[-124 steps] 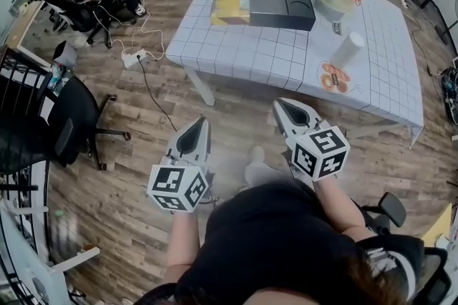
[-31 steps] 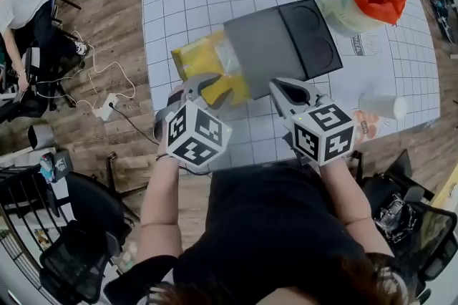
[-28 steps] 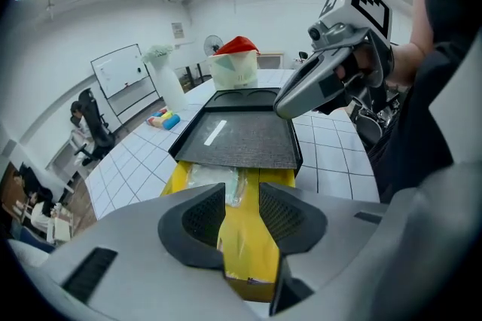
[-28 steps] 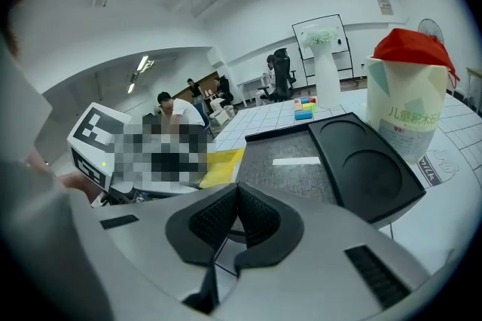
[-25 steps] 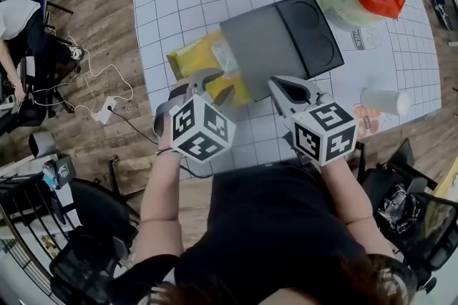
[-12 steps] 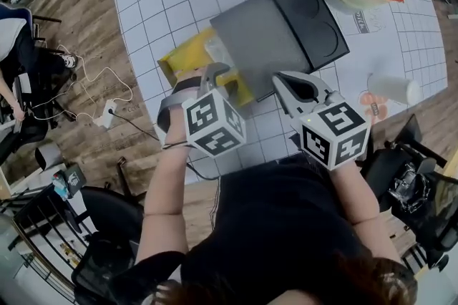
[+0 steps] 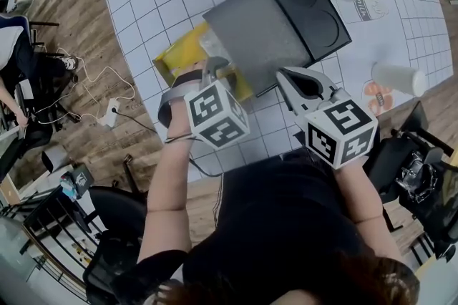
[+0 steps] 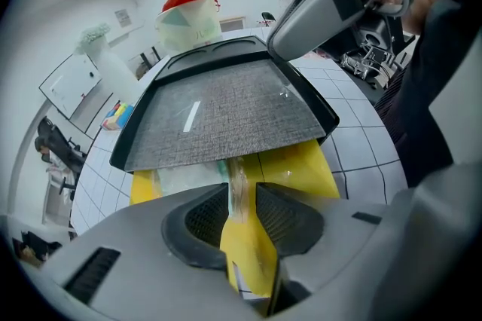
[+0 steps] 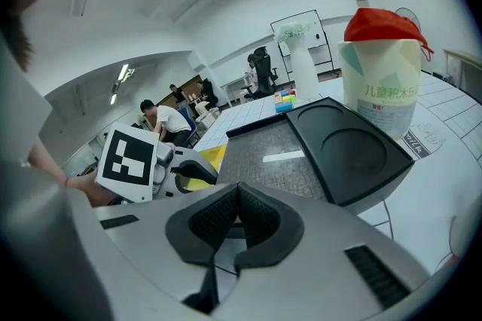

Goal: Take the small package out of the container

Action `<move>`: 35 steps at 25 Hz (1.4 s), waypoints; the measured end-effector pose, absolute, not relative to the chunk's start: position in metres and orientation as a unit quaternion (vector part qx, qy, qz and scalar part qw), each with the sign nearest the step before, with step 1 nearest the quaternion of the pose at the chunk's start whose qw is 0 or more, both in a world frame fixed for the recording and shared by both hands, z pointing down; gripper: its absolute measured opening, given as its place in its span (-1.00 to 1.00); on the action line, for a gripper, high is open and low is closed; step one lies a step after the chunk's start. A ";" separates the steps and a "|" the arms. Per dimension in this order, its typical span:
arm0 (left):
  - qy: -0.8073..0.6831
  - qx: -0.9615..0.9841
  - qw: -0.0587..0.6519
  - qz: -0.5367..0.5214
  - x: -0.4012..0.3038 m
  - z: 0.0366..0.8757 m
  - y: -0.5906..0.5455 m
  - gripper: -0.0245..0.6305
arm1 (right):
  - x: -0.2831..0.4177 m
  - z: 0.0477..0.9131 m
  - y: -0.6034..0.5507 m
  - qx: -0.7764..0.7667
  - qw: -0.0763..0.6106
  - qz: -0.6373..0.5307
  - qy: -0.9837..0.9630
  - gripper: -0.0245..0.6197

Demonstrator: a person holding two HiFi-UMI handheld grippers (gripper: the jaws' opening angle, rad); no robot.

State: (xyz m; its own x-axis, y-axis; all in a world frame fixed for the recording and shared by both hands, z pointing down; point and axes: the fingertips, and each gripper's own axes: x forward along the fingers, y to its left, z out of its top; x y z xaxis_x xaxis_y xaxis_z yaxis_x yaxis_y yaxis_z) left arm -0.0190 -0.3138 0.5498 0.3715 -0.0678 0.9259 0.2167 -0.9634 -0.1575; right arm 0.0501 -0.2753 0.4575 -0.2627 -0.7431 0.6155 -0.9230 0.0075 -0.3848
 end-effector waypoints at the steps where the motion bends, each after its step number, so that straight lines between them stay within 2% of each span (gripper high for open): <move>1: -0.044 -0.818 0.128 -0.560 -0.019 0.551 -0.314 -0.55 | 0.050 0.458 -0.275 0.596 0.119 0.377 -0.699 -0.88; 11: -0.025 -0.822 0.129 -0.555 -0.020 0.547 -0.319 -0.80 | 0.047 0.459 -0.269 0.597 0.113 0.380 -0.697 -0.88; 35: 0.079 -0.816 0.143 -0.554 -0.053 0.494 -0.303 -0.84 | 0.031 0.428 -0.246 0.572 0.093 0.337 -0.742 -0.88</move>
